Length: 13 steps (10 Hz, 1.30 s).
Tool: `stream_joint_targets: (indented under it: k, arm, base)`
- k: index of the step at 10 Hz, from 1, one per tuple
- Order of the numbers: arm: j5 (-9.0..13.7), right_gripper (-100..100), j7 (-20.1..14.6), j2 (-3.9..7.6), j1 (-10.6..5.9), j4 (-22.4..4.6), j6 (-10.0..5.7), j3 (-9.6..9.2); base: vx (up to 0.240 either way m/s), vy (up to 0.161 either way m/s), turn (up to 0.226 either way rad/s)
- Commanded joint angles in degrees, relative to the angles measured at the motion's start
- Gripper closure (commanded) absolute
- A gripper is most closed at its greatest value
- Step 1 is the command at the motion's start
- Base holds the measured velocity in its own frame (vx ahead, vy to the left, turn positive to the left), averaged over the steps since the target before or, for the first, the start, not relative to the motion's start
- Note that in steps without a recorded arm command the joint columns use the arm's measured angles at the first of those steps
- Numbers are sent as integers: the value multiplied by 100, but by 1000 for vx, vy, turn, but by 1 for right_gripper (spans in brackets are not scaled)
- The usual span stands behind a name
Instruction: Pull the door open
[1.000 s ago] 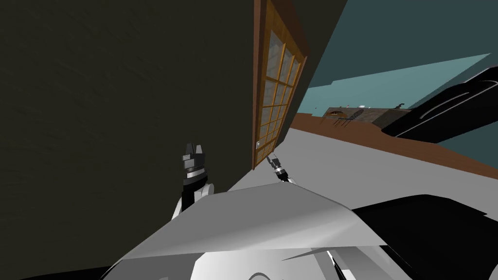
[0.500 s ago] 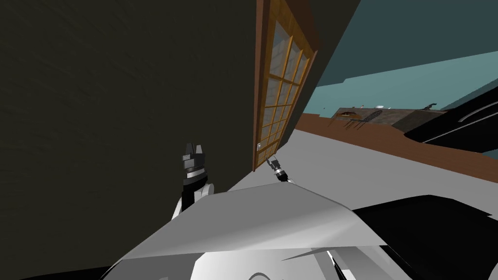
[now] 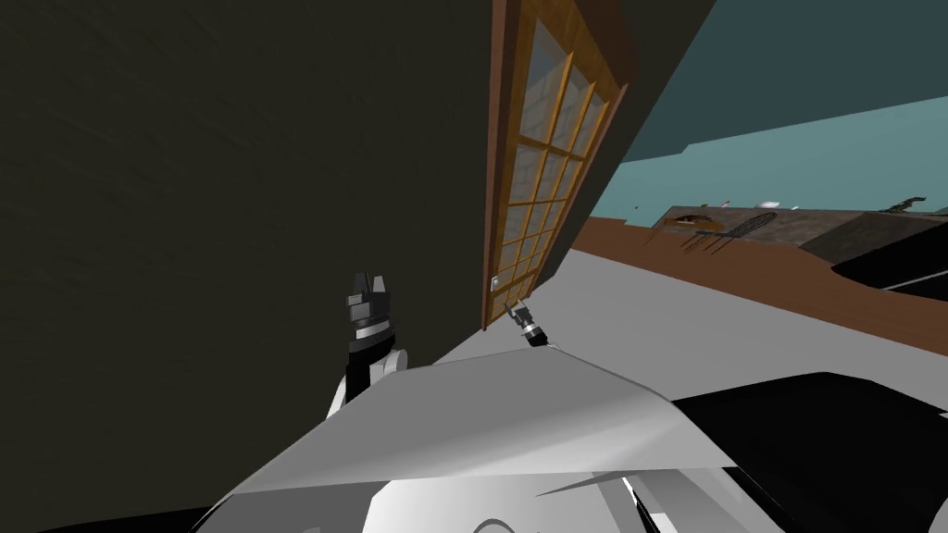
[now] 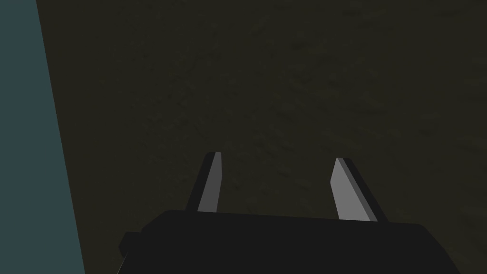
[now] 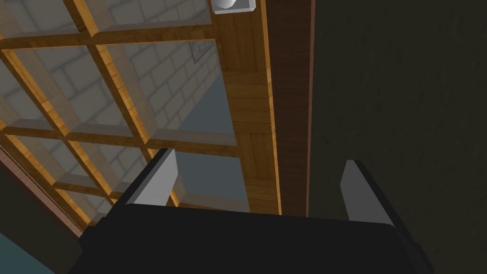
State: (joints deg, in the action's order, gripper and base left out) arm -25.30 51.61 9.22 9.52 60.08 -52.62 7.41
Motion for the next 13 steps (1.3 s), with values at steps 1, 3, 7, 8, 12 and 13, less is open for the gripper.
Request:
stream_joint_targets:
  k: [1,3,7,8,12,13]
  arm:
    - [-91,-100,131,10,-41,-194,-70,22]
    - [-190,-100,273,18,-97,-424,-149,47]
    - [-380,-100,544,33,-203,-863,-298,95]
    - [-423,-100,605,36,-228,-962,-331,106]
    - [-545,-100,787,47,-332,-1300,-434,145]
    - [-554,-100,798,40,-293,-1330,-485,297]
  base:
    - [80,-91,146]
    - [67,-109,127]
    - [79,-107,130]
    - [64,-93,128]
    - [55,-109,109]
    - [56,91,198]
